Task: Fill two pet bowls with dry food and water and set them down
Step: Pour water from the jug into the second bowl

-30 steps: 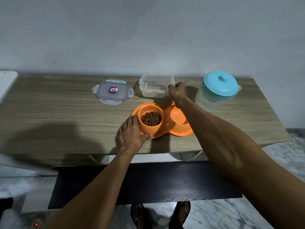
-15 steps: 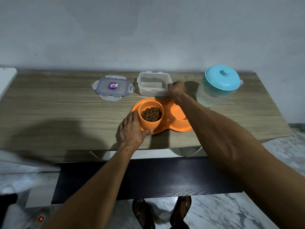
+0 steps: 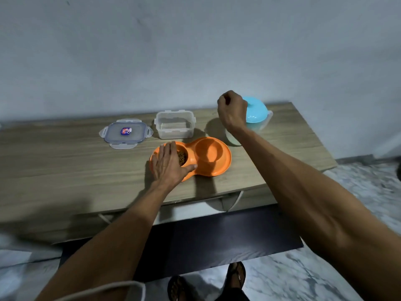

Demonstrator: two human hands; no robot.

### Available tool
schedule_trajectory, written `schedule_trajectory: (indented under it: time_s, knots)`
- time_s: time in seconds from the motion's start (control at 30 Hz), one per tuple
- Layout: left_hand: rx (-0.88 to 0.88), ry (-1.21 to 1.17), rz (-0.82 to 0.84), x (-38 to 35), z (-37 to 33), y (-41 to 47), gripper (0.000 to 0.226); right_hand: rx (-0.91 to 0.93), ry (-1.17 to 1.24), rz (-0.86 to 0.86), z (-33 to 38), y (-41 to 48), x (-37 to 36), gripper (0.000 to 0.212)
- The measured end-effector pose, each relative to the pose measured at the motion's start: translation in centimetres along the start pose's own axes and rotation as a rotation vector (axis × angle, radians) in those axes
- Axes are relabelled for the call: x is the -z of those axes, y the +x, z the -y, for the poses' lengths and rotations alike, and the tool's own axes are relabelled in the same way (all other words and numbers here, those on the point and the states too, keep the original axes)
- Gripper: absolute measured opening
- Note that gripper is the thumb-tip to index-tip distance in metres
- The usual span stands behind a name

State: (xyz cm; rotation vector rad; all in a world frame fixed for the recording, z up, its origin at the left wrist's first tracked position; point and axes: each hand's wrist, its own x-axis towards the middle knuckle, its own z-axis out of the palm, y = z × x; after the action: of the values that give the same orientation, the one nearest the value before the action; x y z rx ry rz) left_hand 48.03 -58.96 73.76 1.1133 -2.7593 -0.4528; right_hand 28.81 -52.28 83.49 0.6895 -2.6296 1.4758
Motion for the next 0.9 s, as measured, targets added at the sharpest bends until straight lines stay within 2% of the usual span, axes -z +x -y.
schedule_trajectory:
  time_s: [0.1,0.23,0.33,0.43,0.53,0.63,0.9]
  knots:
    - [-0.059,0.001,0.059,-0.6,-1.9,0.6,0.106,0.04,-0.008,-0.105,-1.2,1.6,2.8,0.021]
    - [-0.085,0.019,0.109,-1.4,-3.7,0.8,0.099,0.001,-0.055,-0.185,-4.1,3.8,5.8,0.023]
    - [-0.071,0.03,0.122,-2.2,-4.4,0.9,0.102,-0.11,-0.062,-0.216,-6.9,5.5,6.8,0.025]
    - [-0.031,0.045,0.155,-3.0,-4.8,1.0,0.108,-0.295,0.029,-0.251,-9.9,6.7,6.7,0.023]
    - [-0.016,0.04,0.141,-3.5,-5.0,1.0,0.106,-0.47,0.209,-0.219,-12.1,7.2,6.2,0.02]
    - [-0.003,0.032,0.117,-3.8,-5.0,1.1,0.1,-0.589,0.334,-0.17,-13.5,7.6,5.3,0.03]
    - [0.005,0.046,0.119,-3.6,-5.1,1.4,0.095,-0.726,0.505,-0.093,-14.4,8.7,4.7,0.024]
